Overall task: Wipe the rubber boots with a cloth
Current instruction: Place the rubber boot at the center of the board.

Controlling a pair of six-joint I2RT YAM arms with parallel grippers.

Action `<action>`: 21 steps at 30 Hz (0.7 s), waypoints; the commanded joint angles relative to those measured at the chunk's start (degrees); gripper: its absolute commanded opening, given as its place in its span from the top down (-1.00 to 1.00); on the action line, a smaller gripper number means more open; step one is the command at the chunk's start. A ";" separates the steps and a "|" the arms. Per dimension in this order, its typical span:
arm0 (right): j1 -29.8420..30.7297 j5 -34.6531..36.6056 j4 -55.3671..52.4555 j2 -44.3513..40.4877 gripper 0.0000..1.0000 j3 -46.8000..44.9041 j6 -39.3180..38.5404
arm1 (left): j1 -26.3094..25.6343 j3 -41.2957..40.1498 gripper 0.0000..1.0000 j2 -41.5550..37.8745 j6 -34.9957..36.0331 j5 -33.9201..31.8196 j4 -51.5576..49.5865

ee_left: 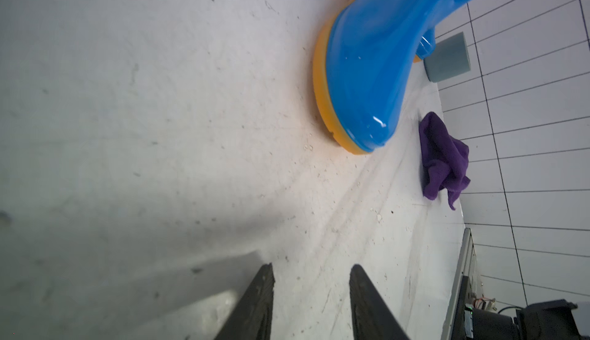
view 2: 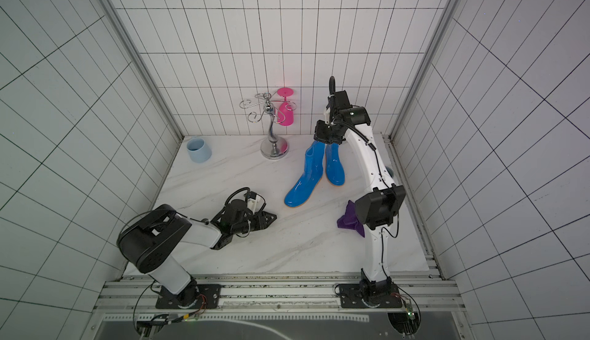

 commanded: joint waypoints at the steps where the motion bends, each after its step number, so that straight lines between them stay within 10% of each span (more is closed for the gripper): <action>1: 0.94 -0.10 -0.62 -1.89 1.00 2.98 -4.50 | 1.25 4.54 0.18 5.04 -0.74 -4.32 -7.53; 21: 0.09 -6.96 7.64 4.72 1.00 6.11 -4.89 | -0.20 20.76 0.18 20.94 -4.31 -0.95 -5.05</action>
